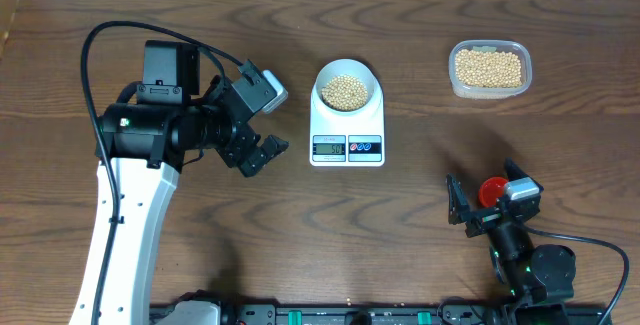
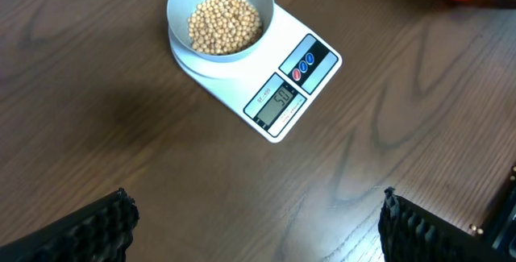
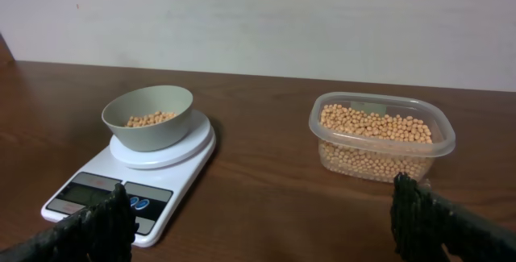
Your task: Scoop item into bowl and weigh 50g on scale
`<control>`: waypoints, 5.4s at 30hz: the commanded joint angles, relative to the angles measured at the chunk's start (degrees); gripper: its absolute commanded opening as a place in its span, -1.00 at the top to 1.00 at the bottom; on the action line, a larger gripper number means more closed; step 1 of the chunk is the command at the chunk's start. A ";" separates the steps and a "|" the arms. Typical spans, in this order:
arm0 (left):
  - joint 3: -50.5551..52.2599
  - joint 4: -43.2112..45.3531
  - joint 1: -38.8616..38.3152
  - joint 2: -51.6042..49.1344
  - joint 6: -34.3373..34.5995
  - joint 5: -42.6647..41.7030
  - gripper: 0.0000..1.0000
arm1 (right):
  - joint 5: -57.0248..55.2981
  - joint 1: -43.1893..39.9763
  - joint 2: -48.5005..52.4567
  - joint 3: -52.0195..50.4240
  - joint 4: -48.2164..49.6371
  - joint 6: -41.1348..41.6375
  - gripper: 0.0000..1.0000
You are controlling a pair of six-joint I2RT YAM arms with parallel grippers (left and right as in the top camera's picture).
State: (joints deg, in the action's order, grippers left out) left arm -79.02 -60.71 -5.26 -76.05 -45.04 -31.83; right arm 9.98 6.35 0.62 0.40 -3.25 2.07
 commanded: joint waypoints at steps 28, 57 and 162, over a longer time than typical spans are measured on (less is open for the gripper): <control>29.99 25.55 0.11 31.45 19.43 -1.55 -0.96 | -0.85 0.68 -0.35 -0.11 -0.39 -1.05 -0.99; 72.28 56.41 4.66 66.42 43.89 13.51 -0.95 | -0.85 0.68 -0.35 -0.11 -0.39 -1.05 -0.99; 78.79 57.61 2.82 75.97 41.68 20.33 -0.96 | -24.61 0.61 -0.35 -0.09 0.46 -1.07 -0.99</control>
State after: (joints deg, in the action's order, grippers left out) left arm -1.50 -1.48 -2.15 -0.62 -2.85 -11.64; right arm -13.52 6.68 0.62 0.40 -2.72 1.85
